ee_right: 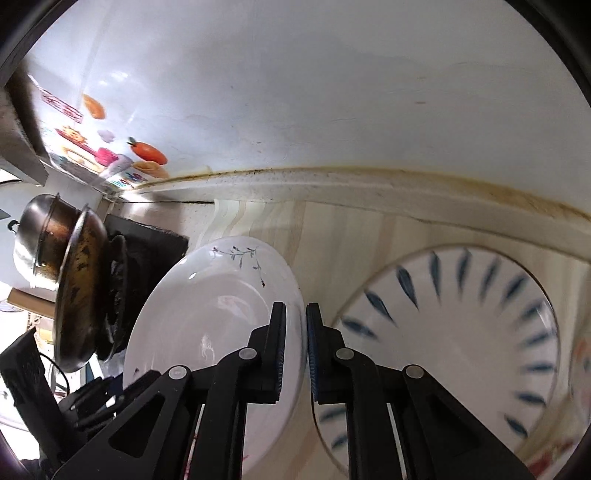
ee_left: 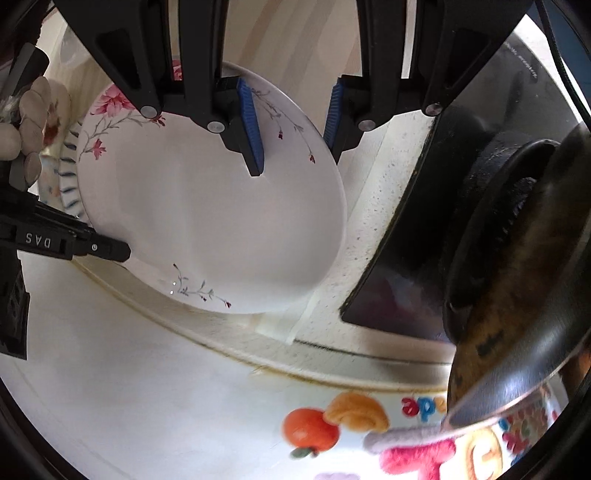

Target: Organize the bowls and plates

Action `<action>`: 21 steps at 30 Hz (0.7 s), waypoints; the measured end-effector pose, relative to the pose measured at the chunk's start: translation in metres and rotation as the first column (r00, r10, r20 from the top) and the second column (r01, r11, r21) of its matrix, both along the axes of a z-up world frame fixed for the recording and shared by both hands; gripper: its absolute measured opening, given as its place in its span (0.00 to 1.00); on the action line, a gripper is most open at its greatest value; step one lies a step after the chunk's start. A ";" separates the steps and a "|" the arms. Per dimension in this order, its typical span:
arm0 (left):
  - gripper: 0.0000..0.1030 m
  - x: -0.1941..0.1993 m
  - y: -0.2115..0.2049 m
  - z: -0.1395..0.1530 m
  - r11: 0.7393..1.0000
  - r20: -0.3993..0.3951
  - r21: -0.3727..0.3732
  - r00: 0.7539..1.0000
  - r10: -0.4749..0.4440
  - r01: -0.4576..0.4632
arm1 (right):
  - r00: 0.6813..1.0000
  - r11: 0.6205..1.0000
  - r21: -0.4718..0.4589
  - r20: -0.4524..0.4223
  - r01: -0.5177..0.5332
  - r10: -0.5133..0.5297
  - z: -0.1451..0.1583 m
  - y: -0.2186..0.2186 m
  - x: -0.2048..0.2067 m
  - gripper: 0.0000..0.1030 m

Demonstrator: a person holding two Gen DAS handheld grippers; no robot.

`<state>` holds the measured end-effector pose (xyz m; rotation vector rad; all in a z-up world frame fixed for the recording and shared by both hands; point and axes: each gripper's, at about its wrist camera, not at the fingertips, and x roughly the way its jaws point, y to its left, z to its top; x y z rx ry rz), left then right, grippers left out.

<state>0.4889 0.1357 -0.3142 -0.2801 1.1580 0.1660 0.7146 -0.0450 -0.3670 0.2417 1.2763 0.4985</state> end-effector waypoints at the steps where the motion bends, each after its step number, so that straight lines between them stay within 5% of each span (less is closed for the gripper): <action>1: 0.29 -0.006 -0.004 0.008 1.000 0.009 0.000 1.000 -0.015 0.015 | 1.000 1.000 0.002 0.003 0.006 -0.006 0.005 -0.006 -0.006 0.12; 12: 0.29 -0.049 -0.072 0.061 0.990 0.054 0.004 0.989 -0.138 0.138 | 0.991 0.990 0.089 0.066 0.110 -0.116 0.079 -0.101 -0.121 0.12; 21: 0.29 -0.102 -0.152 0.078 0.963 0.045 -0.002 0.962 -0.269 0.269 | 0.973 0.971 0.114 0.069 0.210 -0.219 0.101 -0.198 -0.224 0.12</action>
